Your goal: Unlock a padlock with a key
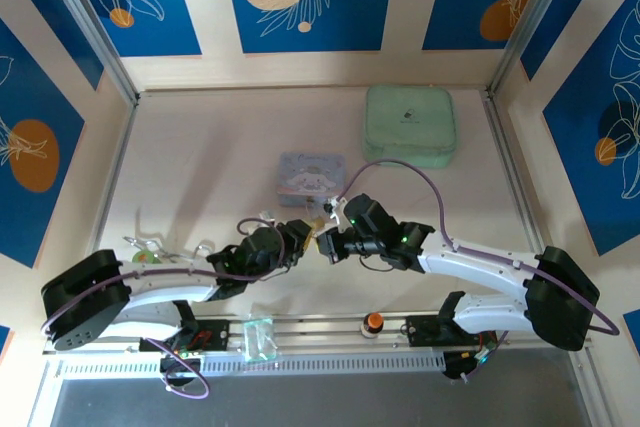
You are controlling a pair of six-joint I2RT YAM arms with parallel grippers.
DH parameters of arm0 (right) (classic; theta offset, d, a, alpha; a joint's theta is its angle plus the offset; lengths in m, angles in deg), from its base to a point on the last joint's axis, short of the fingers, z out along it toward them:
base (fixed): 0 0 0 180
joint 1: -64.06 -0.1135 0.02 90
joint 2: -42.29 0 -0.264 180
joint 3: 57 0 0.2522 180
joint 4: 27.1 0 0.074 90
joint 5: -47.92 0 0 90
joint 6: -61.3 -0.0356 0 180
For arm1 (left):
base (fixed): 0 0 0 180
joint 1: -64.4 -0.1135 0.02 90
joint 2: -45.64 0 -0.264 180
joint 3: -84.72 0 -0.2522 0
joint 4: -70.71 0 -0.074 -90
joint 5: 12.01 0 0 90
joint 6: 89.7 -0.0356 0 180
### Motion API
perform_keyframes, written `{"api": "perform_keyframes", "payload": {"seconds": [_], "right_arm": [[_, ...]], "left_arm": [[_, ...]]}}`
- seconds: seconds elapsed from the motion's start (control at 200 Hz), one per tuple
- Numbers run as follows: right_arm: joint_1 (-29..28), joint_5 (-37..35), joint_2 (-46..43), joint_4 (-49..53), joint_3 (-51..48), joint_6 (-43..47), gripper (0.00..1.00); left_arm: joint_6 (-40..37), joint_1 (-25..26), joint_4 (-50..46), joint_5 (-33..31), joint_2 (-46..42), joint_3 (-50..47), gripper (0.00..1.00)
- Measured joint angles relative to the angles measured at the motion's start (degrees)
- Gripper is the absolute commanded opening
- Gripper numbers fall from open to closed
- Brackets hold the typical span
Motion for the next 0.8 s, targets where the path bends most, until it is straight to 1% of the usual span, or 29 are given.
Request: {"api": "perform_keyframes", "payload": {"seconds": [0.035,0.085,0.165,0.205,0.26,0.295,0.345,0.415,0.495,0.59,0.7,0.715,0.73,0.745,0.765,0.8], "right_arm": [[0.0,0.0,-0.1,0.0,-0.1,0.0,0.00],[0.0,0.0,-0.3,0.2,-0.2,0.0,0.00],[0.0,0.0,-0.3,0.2,-0.2,0.0,0.00],[0.0,0.0,-0.3,0.2,-0.2,0.0,0.00],[0.0,0.0,-0.3,0.1,-0.2,0.0,0.00],[0.0,0.0,-0.3,0.0,-0.2,0.0,0.00],[0.0,0.1,-0.3,-0.1,-0.3,0.0,0.00],[0.0,0.1,-0.3,-0.4,-0.3,0.0,0.00],[0.0,0.1,-0.3,0.1,-0.6,0.0,0.00],[0.0,0.1,-0.3,0.1,-1.1,0.0,0.00],[0.0,0.1,-0.3,0.0,-1.1,0.0,0.00],[0.0,0.1,-0.3,0.0,-1.1,0.0,0.03],[0.1,0.1,-0.3,-0.1,-1.1,0.0,0.09],[0.2,0.2,-0.3,-0.1,-1.1,-0.2,0.21],[0.2,0.3,-0.4,-0.2,-1.1,-0.2,0.35],[0.8,0.7,-0.7,-0.4,-1.3,-0.8,0.53]], "left_arm": [[-0.1,0.0,-0.5,-0.3,-0.3,-0.1,0.18],[-0.1,0.0,-1.1,-0.6,-0.9,-0.3,0.15],[-0.1,0.0,-1.6,-1.0,-1.6,-0.6,0.14],[-0.1,0.0,-1.6,-1.0,-1.7,-0.7,0.16],[-0.3,0.0,-1.5,-0.9,-1.7,-0.7,0.23],[-0.5,-0.1,-1.1,-0.8,-1.7,-0.9,0.24],[-0.2,-0.1,0.3,-0.7,-1.1,-1.2,0.18],[-0.1,-0.1,3.2,-0.4,0.8,-1.8,0.06],[0.3,-0.1,6.4,-0.2,2.8,-2.1,0.00],[0.1,-0.2,7.0,0.2,3.1,-2.1,0.00],[-0.2,-0.2,5.4,0.1,1.9,-2.1,0.00],[-0.4,-0.3,4.9,0.1,1.5,-2.1,0.00],[-0.6,-0.3,4.6,0.0,1.1,-2.1,0.00],[-0.9,-0.4,4.0,0.0,0.6,-2.1,0.00],[-1.3,-0.5,3.5,-0.1,0.0,-2.1,0.00],[-2.2,-0.7,2.6,-0.1,-1.2,-2.1,0.00]]}}
